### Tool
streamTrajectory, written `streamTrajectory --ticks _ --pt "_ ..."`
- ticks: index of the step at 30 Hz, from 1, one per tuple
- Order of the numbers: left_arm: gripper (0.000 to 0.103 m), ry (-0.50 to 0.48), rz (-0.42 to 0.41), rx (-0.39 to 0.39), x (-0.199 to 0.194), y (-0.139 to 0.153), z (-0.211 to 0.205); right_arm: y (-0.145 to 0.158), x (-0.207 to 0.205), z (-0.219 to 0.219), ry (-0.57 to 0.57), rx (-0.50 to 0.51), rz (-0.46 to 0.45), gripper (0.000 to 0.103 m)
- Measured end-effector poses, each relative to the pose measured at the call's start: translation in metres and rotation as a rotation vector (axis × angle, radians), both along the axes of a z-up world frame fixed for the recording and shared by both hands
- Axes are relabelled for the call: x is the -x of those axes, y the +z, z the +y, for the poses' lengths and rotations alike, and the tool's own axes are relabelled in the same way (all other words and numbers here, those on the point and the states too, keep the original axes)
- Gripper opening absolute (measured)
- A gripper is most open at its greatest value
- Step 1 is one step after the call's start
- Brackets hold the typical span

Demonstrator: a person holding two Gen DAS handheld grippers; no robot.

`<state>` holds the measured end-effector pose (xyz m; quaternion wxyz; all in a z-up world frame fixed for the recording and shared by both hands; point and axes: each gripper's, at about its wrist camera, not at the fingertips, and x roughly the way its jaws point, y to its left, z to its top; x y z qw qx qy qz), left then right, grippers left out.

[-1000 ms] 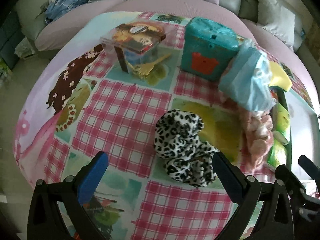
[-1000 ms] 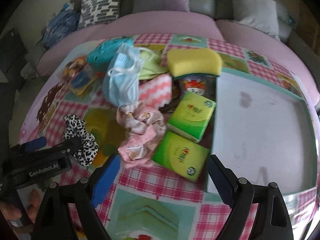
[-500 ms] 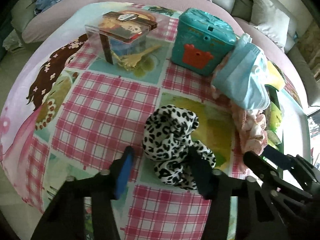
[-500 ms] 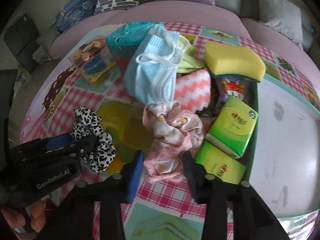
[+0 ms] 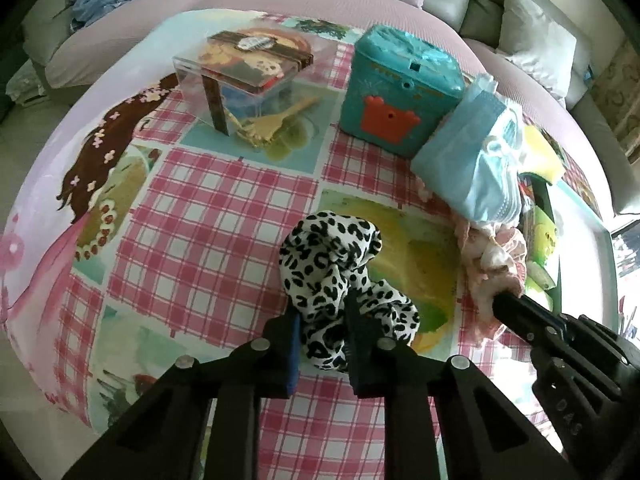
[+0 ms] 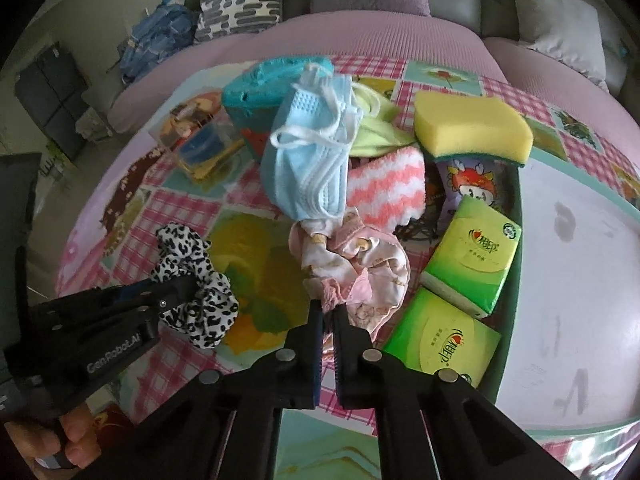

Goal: Organize soft objects
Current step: 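Grasp the leopard scrunchie with the left tool while the right tool grasps the pink scrunchie, then carry both scrunchies over the white tray with both tools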

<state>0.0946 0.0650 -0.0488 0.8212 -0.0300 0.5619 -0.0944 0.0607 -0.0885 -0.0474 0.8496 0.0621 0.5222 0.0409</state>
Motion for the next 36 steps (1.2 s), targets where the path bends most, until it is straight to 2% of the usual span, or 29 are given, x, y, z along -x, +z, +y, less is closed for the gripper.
streamTrajectory --ticks 6,13,19,21,27,30,33,36 --pt "0.018 0.014 -0.047 0.003 0.008 0.027 0.003 0.025 0.014 -0.010 -0.023 -0.057 -0.060 0.005" --pt "0.018 0.040 -0.133 0.047 0.007 0.070 0.013 0.059 0.029 -0.027 -0.057 -0.098 -0.141 0.005" --pt "0.018 0.045 -0.215 0.081 -0.002 0.102 0.000 0.075 0.031 -0.036 -0.090 -0.066 -0.172 0.005" --pt "0.018 0.048 -0.226 0.083 -0.008 0.108 -0.006 0.071 0.029 -0.040 -0.102 -0.047 -0.151 0.005" --pt "0.018 0.039 -0.197 0.080 -0.020 0.104 -0.033 0.059 0.031 -0.053 -0.132 -0.064 -0.105 0.005" --pt "0.018 0.045 -0.151 0.060 -0.028 0.090 -0.048 0.055 0.034 -0.057 -0.138 -0.060 -0.097 0.005" --pt "0.018 0.102 -0.094 0.070 -0.034 0.074 -0.056 0.054 0.036 -0.059 -0.150 -0.068 -0.100 0.005" --pt "0.018 0.093 -0.087 0.062 -0.033 0.065 -0.067 0.061 0.041 -0.063 -0.158 -0.061 -0.124 0.005"
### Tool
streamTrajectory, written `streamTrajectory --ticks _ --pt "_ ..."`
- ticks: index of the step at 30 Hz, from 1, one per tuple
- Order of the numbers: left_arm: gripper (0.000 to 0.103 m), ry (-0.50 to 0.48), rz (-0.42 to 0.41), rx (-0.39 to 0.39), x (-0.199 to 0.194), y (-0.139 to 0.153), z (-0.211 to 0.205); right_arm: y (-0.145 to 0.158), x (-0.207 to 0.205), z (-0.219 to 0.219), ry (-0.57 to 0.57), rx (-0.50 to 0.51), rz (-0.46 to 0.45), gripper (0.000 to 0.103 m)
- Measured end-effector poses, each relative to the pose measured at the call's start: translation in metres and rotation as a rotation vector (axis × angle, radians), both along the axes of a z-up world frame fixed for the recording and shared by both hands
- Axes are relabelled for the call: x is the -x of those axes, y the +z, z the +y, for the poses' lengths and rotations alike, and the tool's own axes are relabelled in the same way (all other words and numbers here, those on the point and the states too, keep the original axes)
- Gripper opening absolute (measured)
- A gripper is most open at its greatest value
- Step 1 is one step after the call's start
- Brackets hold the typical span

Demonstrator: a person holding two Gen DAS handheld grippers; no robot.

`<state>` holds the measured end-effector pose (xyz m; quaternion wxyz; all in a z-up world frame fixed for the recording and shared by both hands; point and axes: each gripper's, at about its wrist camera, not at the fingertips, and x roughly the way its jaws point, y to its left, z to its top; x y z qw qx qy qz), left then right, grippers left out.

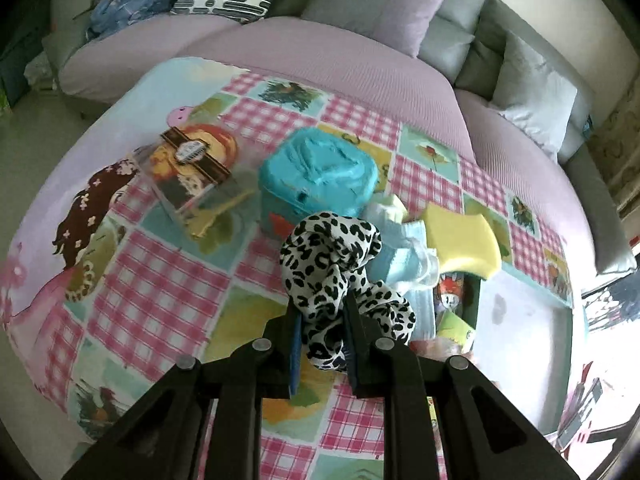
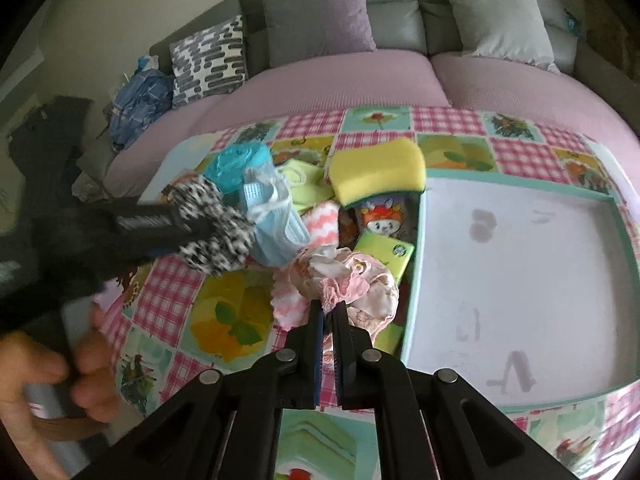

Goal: Organize soft objects
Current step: 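Carry both scrunchies over the white tray with both tools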

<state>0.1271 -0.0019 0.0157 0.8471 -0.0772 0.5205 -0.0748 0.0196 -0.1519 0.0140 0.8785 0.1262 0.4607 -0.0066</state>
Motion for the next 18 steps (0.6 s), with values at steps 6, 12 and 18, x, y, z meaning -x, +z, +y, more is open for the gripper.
streamTrajectory --ticks 6,12,18 --pt "0.018 -0.026 -0.035 -0.041 0.006 0.003 -0.013 0.028 0.012 -0.014 -0.032 -0.012 -0.082 0.005" --pt "0.018 -0.087 -0.105 -0.033 0.006 0.030 -0.034 0.060 0.013 -0.037 -0.114 0.026 -0.158 0.005" --pt "0.019 -0.221 -0.128 -0.018 0.007 0.042 -0.085 0.072 0.002 -0.078 -0.267 0.069 -0.168 0.005"
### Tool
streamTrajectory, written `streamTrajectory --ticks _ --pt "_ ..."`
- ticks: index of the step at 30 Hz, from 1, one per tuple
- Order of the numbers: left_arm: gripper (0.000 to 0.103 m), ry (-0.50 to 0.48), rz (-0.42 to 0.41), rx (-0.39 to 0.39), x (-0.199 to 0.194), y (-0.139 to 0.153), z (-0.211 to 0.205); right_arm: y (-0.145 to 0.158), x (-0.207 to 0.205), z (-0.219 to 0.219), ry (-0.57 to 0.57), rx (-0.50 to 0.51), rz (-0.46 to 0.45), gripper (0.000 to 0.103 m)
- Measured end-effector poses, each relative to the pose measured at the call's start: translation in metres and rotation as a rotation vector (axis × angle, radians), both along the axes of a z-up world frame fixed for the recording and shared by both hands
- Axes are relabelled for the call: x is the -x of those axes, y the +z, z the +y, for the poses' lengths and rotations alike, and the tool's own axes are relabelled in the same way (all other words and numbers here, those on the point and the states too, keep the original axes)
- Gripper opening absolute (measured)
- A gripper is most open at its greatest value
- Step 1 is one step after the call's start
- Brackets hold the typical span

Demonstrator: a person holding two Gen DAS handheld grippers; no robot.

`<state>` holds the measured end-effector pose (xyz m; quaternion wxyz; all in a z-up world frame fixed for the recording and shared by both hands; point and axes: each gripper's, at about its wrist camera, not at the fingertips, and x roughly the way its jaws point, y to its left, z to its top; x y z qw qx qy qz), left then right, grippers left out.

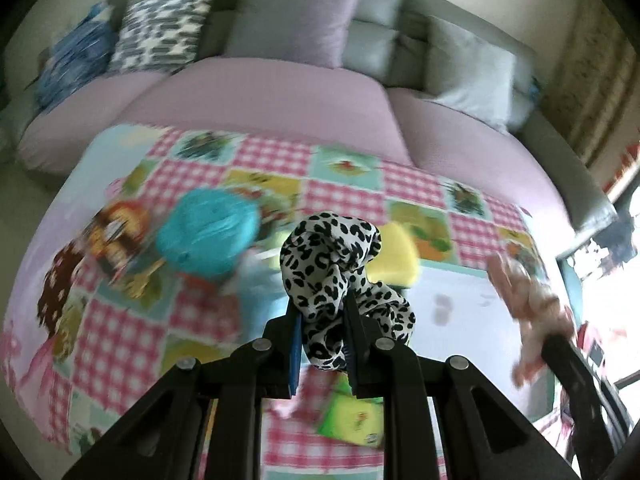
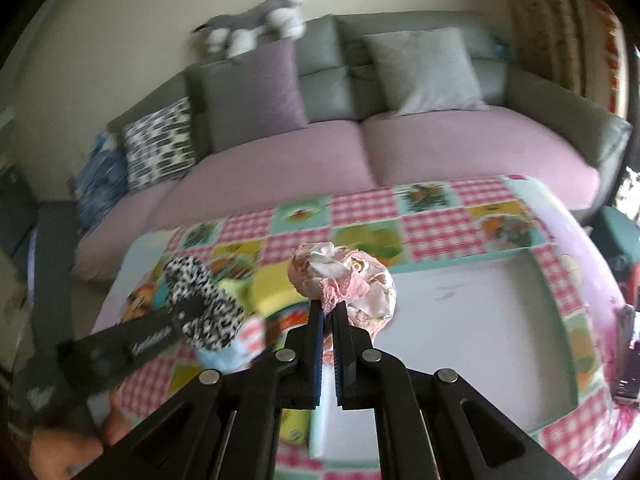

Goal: Organize soft objects
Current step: 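Carry both scrunchies over the white tray with both tools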

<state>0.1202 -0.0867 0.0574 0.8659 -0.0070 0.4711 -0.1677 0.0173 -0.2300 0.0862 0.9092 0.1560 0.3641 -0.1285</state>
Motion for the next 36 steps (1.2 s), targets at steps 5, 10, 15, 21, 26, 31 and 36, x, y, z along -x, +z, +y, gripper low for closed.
streamTrajectory --ticks 5,10,15,21,26,31,36 --pt "0.019 -0.119 0.004 -0.019 0.002 -0.001 -0.050 -0.017 -0.007 -0.050 -0.176 -0.013 0.040 0.005" --pt "0.019 -0.199 -0.004 -0.025 0.007 -0.013 -0.090 -0.040 0.009 -0.088 -0.329 0.004 0.083 0.005" --pt "0.019 -0.296 0.031 -0.027 0.017 -0.044 -0.120 -0.051 0.025 -0.119 -0.418 -0.010 0.096 0.005" --pt "0.019 -0.359 0.087 -0.012 0.022 -0.075 -0.137 -0.057 0.041 -0.141 -0.492 -0.005 0.116 0.007" --pt "0.020 -0.365 0.099 -0.036 0.021 -0.091 -0.139 -0.080 0.034 -0.148 -0.481 -0.025 0.189 0.008" --pt "0.020 -0.345 0.132 -0.072 0.016 -0.107 -0.138 -0.099 0.026 -0.144 -0.447 -0.045 0.253 0.008" --pt "0.026 -0.339 0.145 -0.068 0.016 -0.109 -0.134 -0.105 0.026 -0.142 -0.441 -0.053 0.268 0.008"
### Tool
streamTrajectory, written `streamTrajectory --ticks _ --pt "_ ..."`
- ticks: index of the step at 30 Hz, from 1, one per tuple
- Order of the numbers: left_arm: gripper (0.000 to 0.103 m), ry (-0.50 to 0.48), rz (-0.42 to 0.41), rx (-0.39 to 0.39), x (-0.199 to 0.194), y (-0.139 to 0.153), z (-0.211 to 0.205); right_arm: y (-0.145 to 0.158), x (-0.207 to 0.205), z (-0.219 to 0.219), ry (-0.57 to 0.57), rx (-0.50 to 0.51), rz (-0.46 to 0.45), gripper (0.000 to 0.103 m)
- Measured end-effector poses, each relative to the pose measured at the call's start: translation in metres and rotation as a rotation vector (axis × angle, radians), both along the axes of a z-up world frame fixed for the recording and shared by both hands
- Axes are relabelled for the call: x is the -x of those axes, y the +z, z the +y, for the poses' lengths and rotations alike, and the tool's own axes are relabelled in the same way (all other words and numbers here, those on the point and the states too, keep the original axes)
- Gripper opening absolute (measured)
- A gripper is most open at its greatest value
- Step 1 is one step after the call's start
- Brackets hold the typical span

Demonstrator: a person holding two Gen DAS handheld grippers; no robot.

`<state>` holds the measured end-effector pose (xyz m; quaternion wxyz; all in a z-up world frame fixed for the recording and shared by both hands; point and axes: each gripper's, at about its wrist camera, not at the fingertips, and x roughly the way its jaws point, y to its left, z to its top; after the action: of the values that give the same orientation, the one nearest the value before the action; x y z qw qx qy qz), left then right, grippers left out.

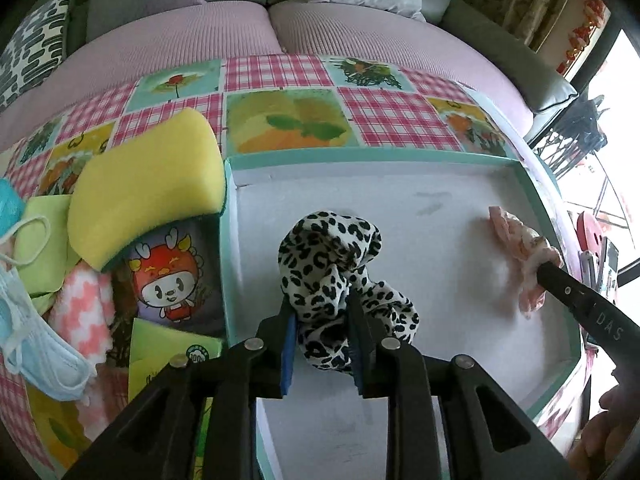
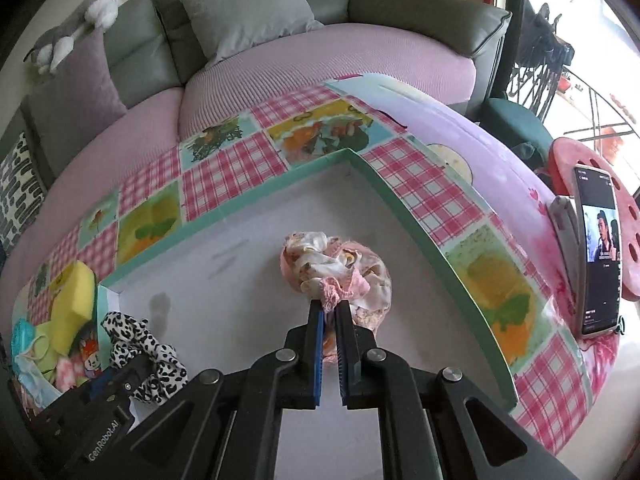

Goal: Organize soft objects
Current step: 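Carry both scrunchies over the white tray with both tools, then open both tools to drop the scrunchies into the tray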

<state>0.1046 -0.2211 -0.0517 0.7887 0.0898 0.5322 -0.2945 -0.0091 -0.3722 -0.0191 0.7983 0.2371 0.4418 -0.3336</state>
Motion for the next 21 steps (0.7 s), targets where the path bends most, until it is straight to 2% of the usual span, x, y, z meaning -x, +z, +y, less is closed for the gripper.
streamTrajectory --ticks 2,4,11,14,16,21 --pt "0.031 0.000 0.000 -0.005 0.001 0.001 0.000 0.000 0.001 0.000 -0.001 0.000 0.006 0.008" --pt "0.041 0.002 0.010 0.006 0.002 0.003 0.002 0.001 0.003 0.000 -0.001 0.001 0.008 0.009" --pt "0.052 0.031 0.014 0.045 0.001 0.017 0.011 0.010 0.009 -0.001 -0.005 0.008 -0.007 0.019" --pt "0.055 0.052 0.013 0.064 -0.001 0.023 0.019 0.013 0.009 0.002 0.005 0.013 -0.010 0.033" --pt "0.073 0.076 -0.005 0.064 -0.003 0.028 0.025 0.017 0.009 0.005 0.015 0.019 -0.022 0.049" --pt "0.077 0.159 -0.062 0.048 -0.009 0.038 0.045 0.023 0.006 0.013 0.048 0.035 -0.031 0.062"
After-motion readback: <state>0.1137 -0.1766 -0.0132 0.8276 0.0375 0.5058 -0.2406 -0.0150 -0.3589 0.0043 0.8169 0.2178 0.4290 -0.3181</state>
